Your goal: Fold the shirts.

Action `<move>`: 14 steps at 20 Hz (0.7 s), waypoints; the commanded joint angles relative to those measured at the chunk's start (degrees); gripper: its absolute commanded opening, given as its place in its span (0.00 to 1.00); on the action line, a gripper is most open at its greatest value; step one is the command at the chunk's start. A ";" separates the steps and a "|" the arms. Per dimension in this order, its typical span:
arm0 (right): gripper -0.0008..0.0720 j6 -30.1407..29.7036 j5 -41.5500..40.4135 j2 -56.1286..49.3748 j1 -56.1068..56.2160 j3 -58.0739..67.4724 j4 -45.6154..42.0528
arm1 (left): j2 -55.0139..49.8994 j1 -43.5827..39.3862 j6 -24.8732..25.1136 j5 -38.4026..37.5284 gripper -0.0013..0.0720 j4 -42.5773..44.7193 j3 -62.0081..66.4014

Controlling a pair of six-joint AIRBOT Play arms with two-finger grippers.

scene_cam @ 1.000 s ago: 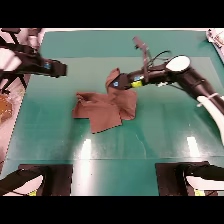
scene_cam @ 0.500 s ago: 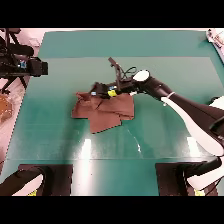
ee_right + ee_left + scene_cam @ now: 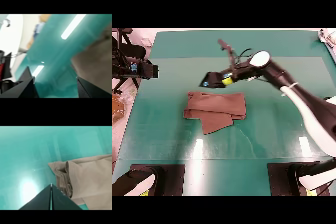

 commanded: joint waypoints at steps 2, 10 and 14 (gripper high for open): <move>0.83 10.12 4.28 12.85 -9.70 -11.08 -18.32 | 0.04 0.04 -0.28 -1.46 0.05 0.50 0.02; 0.84 -8.52 2.08 21.16 -29.22 -41.13 -3.98 | 0.04 0.04 -0.33 -1.55 0.05 0.31 0.02; 0.84 -16.28 0.94 12.46 -29.57 -40.79 0.74 | 0.04 0.04 -0.37 -1.79 0.05 0.00 0.02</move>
